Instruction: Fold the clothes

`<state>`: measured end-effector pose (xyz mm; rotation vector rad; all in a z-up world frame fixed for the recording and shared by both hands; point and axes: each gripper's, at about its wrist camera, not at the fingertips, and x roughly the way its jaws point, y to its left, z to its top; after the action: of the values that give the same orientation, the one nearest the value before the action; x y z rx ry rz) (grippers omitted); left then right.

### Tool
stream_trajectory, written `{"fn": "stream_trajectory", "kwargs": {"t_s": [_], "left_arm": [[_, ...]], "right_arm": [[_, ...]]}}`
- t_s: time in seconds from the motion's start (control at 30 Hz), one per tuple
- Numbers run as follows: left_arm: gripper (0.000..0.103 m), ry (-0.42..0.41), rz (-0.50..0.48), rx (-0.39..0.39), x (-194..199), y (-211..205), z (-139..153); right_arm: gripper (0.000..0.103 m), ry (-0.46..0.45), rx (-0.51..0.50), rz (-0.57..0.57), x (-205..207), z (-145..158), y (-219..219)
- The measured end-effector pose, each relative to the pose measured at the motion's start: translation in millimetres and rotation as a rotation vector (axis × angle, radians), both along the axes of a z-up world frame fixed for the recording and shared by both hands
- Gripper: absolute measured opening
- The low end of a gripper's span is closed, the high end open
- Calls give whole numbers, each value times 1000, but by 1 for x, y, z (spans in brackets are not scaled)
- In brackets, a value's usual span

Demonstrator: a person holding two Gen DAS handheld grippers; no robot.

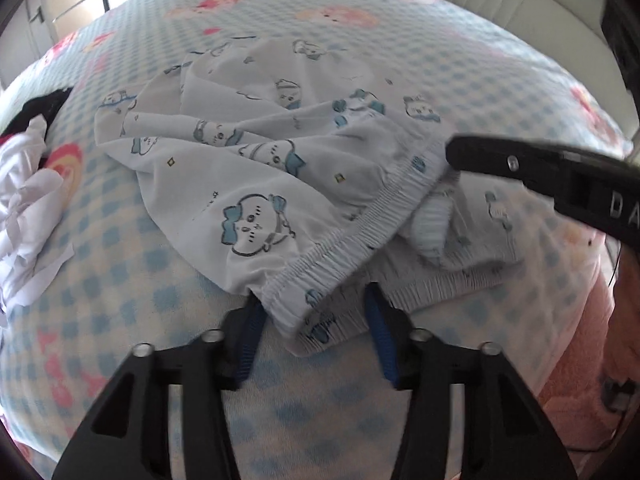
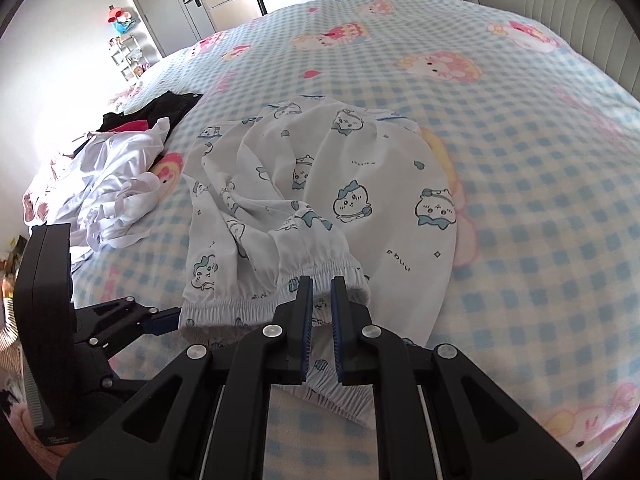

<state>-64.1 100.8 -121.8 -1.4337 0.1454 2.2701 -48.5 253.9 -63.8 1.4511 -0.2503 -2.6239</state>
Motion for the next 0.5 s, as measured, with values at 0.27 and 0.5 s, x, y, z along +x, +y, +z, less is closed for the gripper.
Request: {"fn": "stream_trajectory", "kwargs": {"t_s": [0.27, 0.5], "left_arm": [[15, 44, 112, 72, 2, -46, 23], [18, 58, 85, 42, 14, -53, 23]], "right_arm": [[8, -14, 14, -12, -3, -3, 1], [9, -48, 53, 8, 1, -12, -4]]}}
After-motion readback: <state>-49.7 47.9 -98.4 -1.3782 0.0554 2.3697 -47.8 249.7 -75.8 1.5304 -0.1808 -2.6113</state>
